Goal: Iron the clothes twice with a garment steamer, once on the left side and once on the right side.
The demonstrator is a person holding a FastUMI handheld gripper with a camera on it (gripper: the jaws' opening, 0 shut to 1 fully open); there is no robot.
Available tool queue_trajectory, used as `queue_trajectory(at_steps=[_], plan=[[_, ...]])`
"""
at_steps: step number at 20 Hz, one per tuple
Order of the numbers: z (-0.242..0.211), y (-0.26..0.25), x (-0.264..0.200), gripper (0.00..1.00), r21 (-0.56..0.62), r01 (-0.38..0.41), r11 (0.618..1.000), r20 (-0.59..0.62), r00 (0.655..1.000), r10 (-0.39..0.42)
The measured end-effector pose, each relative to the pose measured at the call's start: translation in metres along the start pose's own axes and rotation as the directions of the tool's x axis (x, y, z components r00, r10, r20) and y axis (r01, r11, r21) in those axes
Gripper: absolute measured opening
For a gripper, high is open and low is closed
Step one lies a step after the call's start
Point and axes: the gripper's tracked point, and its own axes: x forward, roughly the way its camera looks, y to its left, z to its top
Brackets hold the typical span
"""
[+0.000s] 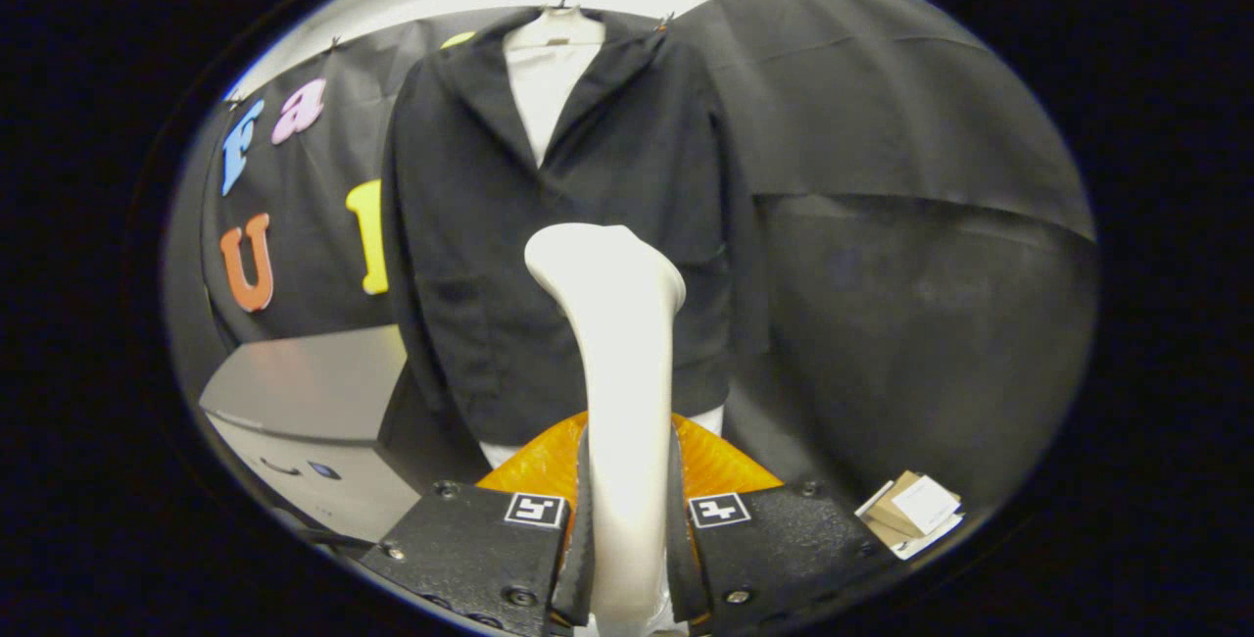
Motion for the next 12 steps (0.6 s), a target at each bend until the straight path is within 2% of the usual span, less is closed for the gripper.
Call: queue_trajectory(at_steps=[4,6,9,12], plan=[[0.095,-0.015,-0.005,0.33,0.07,-0.04,0.997,0.125,0.992,0.031],[0.141,-0.027,0.004,0.33,0.072,-0.048,0.996,0.193,0.981,0.033],[0.206,-0.02,0.027,0.33,0.089,-0.113,0.99,0.258,0.962,0.087],[0.247,-0.012,0.045,0.33,0.069,-0.141,0.988,0.313,0.943,0.113]])
